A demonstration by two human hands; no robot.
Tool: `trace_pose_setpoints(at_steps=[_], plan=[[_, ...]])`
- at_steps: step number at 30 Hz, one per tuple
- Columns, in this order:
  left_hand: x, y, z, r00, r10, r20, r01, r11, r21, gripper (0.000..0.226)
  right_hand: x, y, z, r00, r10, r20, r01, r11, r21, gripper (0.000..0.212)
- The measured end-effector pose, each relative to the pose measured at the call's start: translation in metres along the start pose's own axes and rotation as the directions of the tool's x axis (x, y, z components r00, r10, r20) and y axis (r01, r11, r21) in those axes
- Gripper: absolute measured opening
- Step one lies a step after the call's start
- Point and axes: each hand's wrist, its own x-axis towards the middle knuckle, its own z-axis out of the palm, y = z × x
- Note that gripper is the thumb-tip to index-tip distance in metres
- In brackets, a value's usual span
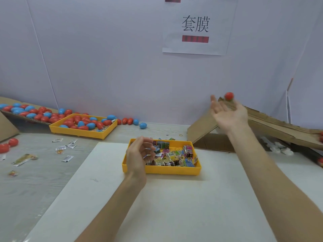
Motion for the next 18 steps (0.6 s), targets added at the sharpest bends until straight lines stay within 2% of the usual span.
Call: trace_pose_setpoints(at_steps=[1,2,3,4,6,7,8,9,10,11,12,14,18], plan=[[0.0,0.0,0.0,1.0,-0.003,-0.006,0.003,1.0,-0.006,0.038,0.001,0.001,-0.005,1.0,0.017,0.017,-0.015,0.996,-0.089,0.037],[0.001,0.0,-0.001,1.0,-0.006,-0.01,0.006,1.0,-0.006,0.038,-0.001,0.007,-0.013,0.999,0.043,0.03,-0.033,0.964,-0.263,0.035],[0.002,-0.001,-0.001,1.0,0.0,-0.013,0.0,1.0,0.004,0.037,-0.003,0.017,-0.025,0.997,0.062,0.055,-0.029,0.883,-0.469,0.031],[0.003,-0.001,-0.001,1.0,0.021,-0.013,-0.02,0.999,0.033,0.036,-0.008,0.028,-0.034,0.993,0.069,0.098,0.013,0.751,-0.66,0.026],[0.005,-0.003,-0.002,0.991,0.135,0.016,-0.136,0.967,0.214,0.034,-0.021,0.046,-0.052,0.969,0.063,0.237,0.195,0.387,-0.901,0.015],[0.006,-0.005,-0.003,0.972,0.22,0.08,-0.234,0.902,0.364,0.032,-0.026,0.053,-0.06,0.942,0.085,0.326,0.307,0.183,-0.934,0.013],[0.005,-0.008,-0.004,0.938,0.292,0.189,-0.347,0.78,0.521,0.028,-0.03,0.059,-0.067,0.902,0.139,0.408,0.412,-0.002,-0.911,0.015],[0.005,-0.011,-0.005,0.89,0.326,0.32,-0.457,0.608,0.65,0.022,-0.032,0.065,-0.073,0.861,0.21,0.463,0.496,-0.144,-0.856,0.016],[0.005,-0.014,-0.007,0.836,0.317,0.448,-0.548,0.432,0.716,0.017,-0.034,0.072,-0.078,0.828,0.271,0.491,0.552,-0.234,-0.8,0.017],[0.006,-0.017,-0.008,0.787,0.272,0.554,-0.616,0.297,0.73,0.017,-0.035,0.078,-0.081,0.807,0.313,0.501,0.583,-0.284,-0.761,0.016],[0.007,-0.02,-0.009,0.75,0.205,0.629,-0.662,0.218,0.717,0.018,-0.035,0.083,-0.083,0.794,0.338,0.505,0.6,-0.311,-0.737,0.017],[0.006,-0.025,-0.011,0.71,0.095,0.698,-0.702,0.176,0.69,0.02,-0.032,0.089,-0.086,0.779,0.365,0.51,0.62,-0.327,-0.713,0.02],[0.011,-0.03,-0.013,0.726,0.11,0.679,-0.688,0.13,0.714,0.025,-0.031,0.093,-0.089,0.767,0.365,0.527,0.636,-0.33,-0.697,0.013]])
